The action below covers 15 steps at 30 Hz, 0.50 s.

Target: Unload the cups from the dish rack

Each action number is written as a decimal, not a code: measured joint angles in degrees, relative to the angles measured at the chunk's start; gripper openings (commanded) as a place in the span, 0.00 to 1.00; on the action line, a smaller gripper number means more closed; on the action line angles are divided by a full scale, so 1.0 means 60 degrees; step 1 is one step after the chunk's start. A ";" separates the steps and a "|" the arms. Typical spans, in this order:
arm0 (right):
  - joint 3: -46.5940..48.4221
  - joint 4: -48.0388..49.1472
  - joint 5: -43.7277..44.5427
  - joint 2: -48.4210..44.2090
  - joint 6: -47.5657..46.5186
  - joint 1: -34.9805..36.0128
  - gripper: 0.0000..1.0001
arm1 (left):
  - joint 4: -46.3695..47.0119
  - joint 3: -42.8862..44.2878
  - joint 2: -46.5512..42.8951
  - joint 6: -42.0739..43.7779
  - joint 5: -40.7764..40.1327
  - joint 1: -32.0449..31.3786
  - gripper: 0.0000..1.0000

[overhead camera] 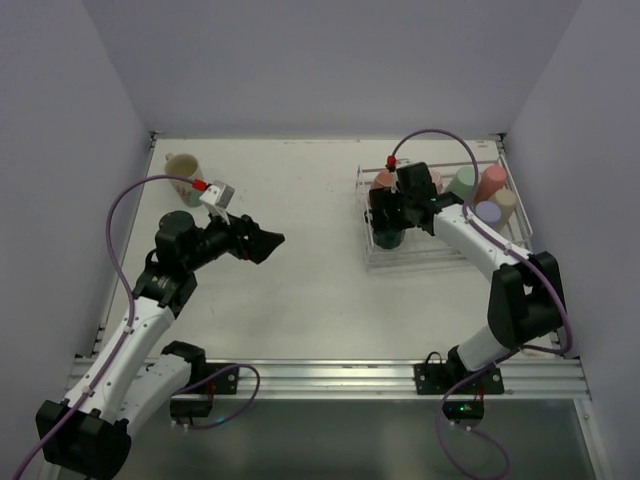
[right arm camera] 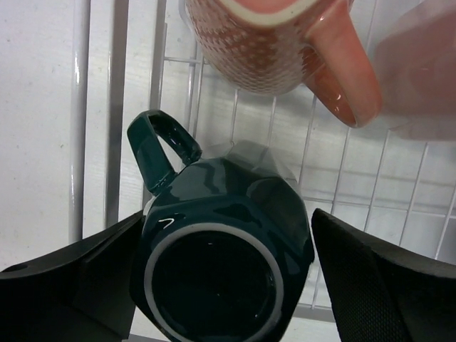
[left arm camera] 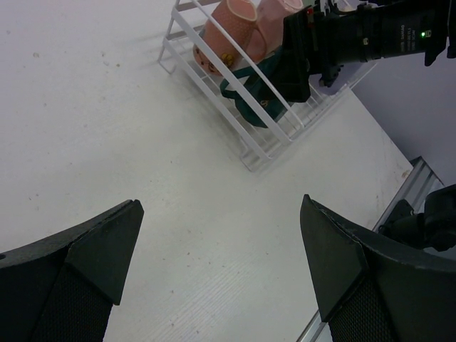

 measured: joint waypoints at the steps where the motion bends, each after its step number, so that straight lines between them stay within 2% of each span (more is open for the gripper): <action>1: 0.0000 -0.0004 0.0000 0.0055 -0.0007 0.0007 0.89 | -0.0007 0.0000 0.0004 -0.0004 -0.0015 0.0000 1.00; 4: 0.0015 0.0015 0.0047 0.0098 -0.0044 0.0011 0.72 | -0.0025 0.0000 0.0004 -0.0004 -0.0025 0.0000 1.00; 7: -0.0015 0.0164 0.0237 0.0051 -0.0047 0.0011 0.48 | -0.0047 0.0000 0.0022 -0.0007 -0.0025 0.0000 1.00; 9: -0.0229 0.0357 0.0270 -0.0113 0.0033 0.0011 0.44 | -0.0044 0.0000 0.0036 -0.0018 -0.0004 0.0000 1.00; 15: -0.1257 0.0623 0.0510 -0.1610 0.0652 0.0018 0.42 | 0.0186 0.0000 0.0135 -0.0346 0.0495 -0.0007 1.00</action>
